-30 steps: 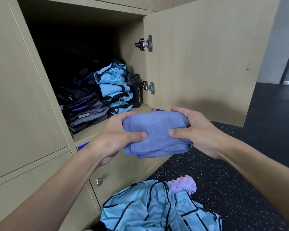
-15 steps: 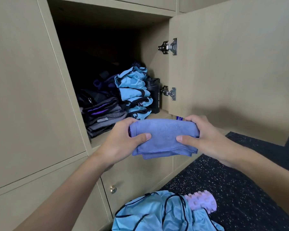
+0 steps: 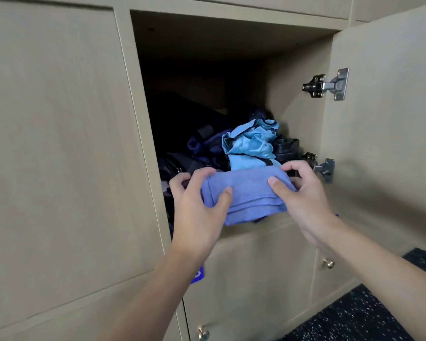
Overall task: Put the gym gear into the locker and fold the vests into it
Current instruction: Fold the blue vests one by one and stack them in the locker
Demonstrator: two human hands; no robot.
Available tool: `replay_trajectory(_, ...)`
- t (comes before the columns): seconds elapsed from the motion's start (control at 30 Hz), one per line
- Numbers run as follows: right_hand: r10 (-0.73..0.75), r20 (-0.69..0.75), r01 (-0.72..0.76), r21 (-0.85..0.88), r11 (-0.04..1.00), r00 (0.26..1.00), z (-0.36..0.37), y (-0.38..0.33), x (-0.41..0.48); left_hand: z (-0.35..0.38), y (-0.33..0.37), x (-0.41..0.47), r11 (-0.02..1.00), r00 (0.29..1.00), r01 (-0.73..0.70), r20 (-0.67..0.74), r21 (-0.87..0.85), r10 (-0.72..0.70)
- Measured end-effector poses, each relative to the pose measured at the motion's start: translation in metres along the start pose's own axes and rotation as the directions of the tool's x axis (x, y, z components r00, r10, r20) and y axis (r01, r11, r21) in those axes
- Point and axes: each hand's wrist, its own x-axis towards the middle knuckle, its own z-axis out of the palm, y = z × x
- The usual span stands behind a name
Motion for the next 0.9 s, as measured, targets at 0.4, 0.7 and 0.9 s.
replay_trajectory(0.4, -0.002, 0.118, -0.005, 0.061, 0.998, 0.993, 0.072, 0.018, 0.09, 0.015, -0.043, 0.066, 0.98, 0.961, -0.103, -0.239, 0.169, 0.142)
replay_trajectory(0.7, -0.186, 0.294, 0.272, -0.286, 0.919, 0.937, 0.11, 0.035, 0.109, 0.022, -0.075, 0.073, 0.839, 0.949, -0.093, -0.207, 0.536, 0.237)
replay_trajectory(0.9, -0.396, 0.337, 0.515, -0.452, 0.728, 0.854, 0.101, 0.038, 0.093, 0.024, -0.085, 0.069, 0.633, 0.959, -0.111, -0.085, 0.766, 0.272)
